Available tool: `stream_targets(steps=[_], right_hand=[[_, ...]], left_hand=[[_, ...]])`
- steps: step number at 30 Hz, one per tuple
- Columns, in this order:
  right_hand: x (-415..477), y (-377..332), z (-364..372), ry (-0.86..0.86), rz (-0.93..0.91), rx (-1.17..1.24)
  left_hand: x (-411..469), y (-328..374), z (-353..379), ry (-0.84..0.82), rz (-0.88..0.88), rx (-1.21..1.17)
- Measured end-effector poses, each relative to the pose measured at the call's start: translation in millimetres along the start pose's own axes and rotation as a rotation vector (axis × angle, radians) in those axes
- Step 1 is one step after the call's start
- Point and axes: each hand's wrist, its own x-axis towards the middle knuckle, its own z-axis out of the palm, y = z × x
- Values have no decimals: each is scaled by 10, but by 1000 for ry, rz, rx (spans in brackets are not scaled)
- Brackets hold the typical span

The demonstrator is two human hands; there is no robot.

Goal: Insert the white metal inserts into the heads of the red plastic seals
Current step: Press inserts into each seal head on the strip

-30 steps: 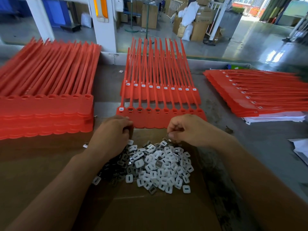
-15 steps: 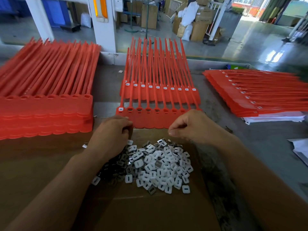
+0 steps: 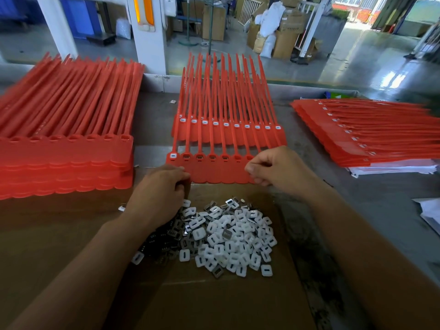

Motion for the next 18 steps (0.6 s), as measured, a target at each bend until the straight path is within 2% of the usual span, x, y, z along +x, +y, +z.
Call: stream_targets(steps=[8,11,18], right_hand=[[352,50,94,169,90,69],[453,41,171,211,79,-41],[533,61,217,122,169,-86]], left_hand=[[-5,5,-10,-7,0,-10],[-2,6,-17,-12,-1,-5],[-9,17,-26,-16,-9,-7]])
